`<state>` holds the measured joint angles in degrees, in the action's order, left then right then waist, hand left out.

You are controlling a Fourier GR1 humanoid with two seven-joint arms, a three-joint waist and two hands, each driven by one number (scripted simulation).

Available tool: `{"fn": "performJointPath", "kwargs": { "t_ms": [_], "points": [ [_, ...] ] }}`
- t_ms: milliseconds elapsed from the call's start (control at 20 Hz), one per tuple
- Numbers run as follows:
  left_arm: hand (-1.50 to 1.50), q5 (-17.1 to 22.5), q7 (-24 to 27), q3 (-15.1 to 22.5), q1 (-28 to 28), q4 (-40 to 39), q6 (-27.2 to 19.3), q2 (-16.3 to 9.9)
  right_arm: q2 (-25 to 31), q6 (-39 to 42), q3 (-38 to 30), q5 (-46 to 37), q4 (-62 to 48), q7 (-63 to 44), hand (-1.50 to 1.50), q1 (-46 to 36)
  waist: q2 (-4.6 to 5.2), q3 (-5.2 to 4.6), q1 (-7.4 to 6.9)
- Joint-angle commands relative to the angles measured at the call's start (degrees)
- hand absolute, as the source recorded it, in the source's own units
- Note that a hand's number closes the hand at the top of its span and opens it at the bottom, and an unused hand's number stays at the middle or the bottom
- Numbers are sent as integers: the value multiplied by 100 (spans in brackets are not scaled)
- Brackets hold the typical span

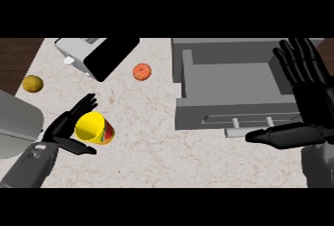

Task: Pick up the cup, place it into the drawer and close the drawer

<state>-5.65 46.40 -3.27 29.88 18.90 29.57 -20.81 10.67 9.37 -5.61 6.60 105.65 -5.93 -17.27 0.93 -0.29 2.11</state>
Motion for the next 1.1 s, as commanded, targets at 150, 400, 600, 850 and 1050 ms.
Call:
{"fn": "performJointPath", "kwargs": {
  "t_ms": [150, 400, 600, 850, 1050],
  "points": [
    [-150, -101, 1082, 97, -29, -351, 606, 116, -200, -68, 270, -74, 285, -115, -150, 179, 1, -9, 57],
    [-150, -206, 1335, 195, -23, -470, 393, 292, -23, 47, 20, 135, 111, -159, -150, 7, 27, -11, 74],
    [-150, -248, 1356, 223, 138, -592, 449, 192, 58, 29, -6, 82, 164, -272, -150, -43, 28, -12, 83],
    [-150, -196, 1241, 233, 321, -672, 442, 557, -59, -80, 62, -21, 105, -179, -150, -142, 54, -16, 99],
    [-150, -133, 1340, 272, 211, -668, 1115, 437, 68, 81, -65, 127, 86, -168, -150, -3, 33, -10, 65]
  ]
}}
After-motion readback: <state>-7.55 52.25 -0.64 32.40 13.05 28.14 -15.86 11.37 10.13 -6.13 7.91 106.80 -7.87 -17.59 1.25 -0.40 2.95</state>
